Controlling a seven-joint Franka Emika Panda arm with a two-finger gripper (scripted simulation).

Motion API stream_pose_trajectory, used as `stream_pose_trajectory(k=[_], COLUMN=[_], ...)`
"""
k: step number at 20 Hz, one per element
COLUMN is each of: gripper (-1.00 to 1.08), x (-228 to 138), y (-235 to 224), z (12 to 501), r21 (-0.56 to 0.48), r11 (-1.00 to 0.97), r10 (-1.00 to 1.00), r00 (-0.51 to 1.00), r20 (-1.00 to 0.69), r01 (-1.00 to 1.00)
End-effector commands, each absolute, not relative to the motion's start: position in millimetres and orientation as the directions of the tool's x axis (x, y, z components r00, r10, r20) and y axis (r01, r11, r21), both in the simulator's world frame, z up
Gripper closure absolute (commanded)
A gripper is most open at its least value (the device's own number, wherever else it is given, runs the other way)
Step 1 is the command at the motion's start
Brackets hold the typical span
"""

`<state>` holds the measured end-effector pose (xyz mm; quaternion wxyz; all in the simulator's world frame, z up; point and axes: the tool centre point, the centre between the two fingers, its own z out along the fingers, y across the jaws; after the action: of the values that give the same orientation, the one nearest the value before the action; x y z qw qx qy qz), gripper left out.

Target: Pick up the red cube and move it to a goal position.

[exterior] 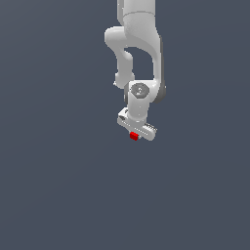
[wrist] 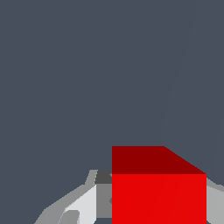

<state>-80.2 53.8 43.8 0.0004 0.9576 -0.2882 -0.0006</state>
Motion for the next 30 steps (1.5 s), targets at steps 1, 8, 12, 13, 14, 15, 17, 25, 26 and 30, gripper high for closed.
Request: stream_pose_trajectory(k=[1,8,12,13,14,15,17,25,26,30], gripper=[1.08,1.08,1.08,1.08,1.08,1.08,1.08,1.08,1.08,1.08], x=[-70.9,-35.7,-11.8,-5.7,0.3,6.1,17.1,54.6,58.2,69.9], y=[46.8,20.8,3.7,-0.6,-4.8,-8.8,-16.3,-40.6,-42.8,-50.0], z=[56.5,103.6,134.9,142.8,150.4,157.7,171.5,217.0,221.1,234.3], r21=[0.000,0.001,0.001,0.001,0.001,0.001,0.001,0.001,0.001,0.000], r11=[-0.834,-0.834,-0.834,-0.834,-0.834,-0.834,-0.834,-0.834,-0.834,-0.834], r10=[-0.552,-0.552,-0.552,-0.552,-0.552,-0.552,-0.552,-0.552,-0.552,-0.552], r00=[0.834,0.834,0.834,0.834,0.834,0.834,0.834,0.834,0.834,0.834], r20=[0.000,0.000,0.000,0.000,0.000,0.000,0.000,0.001,0.001,0.000], r01=[-0.552,-0.552,-0.552,-0.552,-0.552,-0.552,-0.552,-0.552,-0.552,-0.552])
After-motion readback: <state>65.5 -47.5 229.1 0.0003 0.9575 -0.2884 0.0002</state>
